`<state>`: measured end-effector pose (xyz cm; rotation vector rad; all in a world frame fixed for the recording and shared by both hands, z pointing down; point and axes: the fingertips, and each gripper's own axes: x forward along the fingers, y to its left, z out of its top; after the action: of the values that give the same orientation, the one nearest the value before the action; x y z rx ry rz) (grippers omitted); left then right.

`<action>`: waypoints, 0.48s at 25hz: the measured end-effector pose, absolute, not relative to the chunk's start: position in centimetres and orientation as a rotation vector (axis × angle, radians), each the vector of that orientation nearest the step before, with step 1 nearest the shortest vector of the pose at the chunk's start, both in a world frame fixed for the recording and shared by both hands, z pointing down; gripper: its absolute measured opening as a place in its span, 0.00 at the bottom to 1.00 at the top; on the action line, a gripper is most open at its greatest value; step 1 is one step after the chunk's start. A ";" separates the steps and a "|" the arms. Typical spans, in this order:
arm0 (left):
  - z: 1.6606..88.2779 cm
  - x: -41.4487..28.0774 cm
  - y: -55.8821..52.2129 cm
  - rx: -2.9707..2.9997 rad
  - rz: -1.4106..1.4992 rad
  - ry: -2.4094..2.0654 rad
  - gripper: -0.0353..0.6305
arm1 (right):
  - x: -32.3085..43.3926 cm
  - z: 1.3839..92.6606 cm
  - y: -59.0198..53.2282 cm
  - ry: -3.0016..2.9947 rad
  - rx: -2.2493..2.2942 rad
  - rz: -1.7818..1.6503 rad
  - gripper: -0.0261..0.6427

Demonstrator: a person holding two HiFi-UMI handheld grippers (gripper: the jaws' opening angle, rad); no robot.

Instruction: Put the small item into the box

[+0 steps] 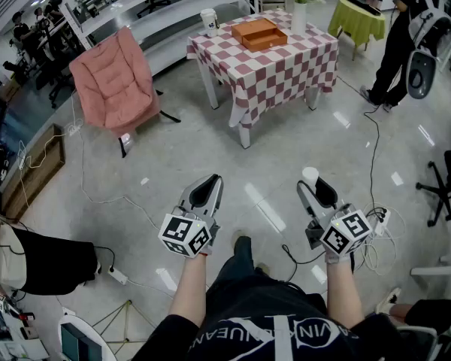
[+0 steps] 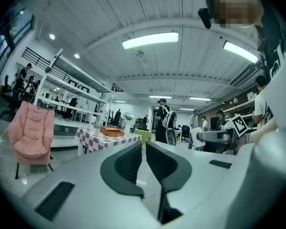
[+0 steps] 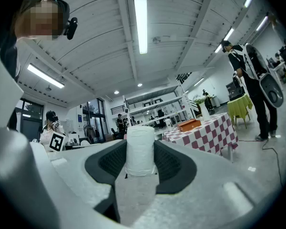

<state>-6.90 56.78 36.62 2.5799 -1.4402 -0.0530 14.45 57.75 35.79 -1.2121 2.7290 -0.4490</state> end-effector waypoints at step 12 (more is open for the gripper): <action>38.0 -6.1 50.2 2.576 -0.075 -1.408 0.10 | 15.0 36.5 51.8 2.732 -1.277 -0.425 0.31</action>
<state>-6.12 50.24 38.03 2.5763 -1.4076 -0.0745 14.96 51.76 36.46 -1.2773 2.7315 -0.4253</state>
